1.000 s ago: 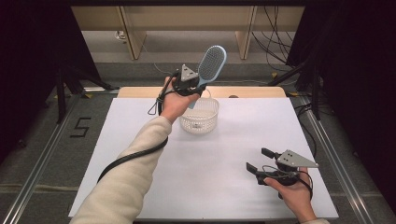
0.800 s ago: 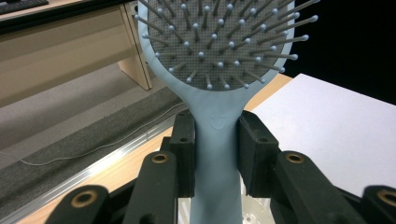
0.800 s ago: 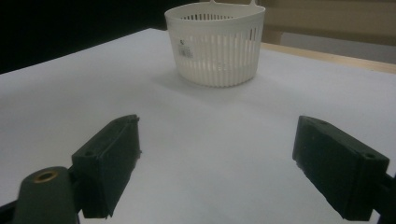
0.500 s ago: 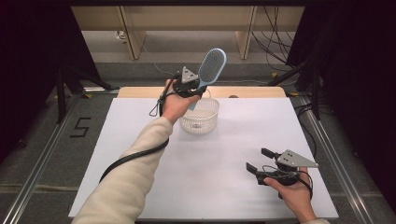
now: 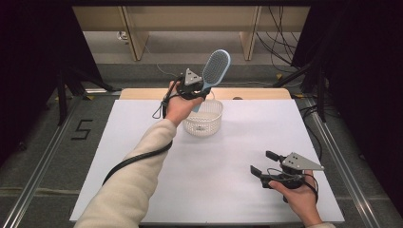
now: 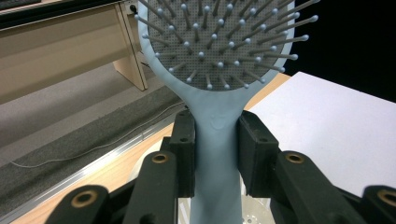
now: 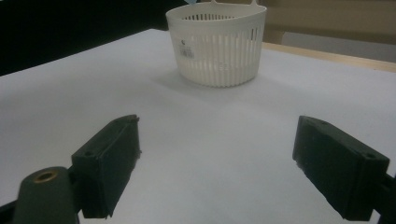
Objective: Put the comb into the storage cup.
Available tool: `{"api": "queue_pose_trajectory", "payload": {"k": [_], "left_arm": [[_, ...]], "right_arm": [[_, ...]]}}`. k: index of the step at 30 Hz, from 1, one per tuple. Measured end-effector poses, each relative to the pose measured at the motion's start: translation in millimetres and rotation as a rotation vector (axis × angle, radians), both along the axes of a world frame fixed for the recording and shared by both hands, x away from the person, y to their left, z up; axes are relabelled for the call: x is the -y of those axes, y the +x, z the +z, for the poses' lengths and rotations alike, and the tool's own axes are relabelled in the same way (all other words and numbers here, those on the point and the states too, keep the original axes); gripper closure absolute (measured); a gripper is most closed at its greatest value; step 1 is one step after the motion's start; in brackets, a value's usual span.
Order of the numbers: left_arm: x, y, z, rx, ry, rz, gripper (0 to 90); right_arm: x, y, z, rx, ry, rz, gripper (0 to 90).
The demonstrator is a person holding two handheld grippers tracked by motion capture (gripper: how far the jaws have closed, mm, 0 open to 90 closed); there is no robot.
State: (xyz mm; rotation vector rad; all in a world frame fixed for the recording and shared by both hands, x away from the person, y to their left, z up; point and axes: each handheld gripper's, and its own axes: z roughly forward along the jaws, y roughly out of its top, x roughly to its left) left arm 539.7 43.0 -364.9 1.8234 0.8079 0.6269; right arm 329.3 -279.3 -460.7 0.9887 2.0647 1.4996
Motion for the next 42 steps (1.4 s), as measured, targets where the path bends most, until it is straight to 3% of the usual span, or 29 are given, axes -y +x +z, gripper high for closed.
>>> {"api": "queue_pose_trajectory", "payload": {"k": [42], "left_arm": [[-1.5,6.3,-14.2,0.004,0.012,-0.019,69.5]], "right_arm": [[0.3,-0.1,0.2,0.006,0.004,0.002,15.7]]}}
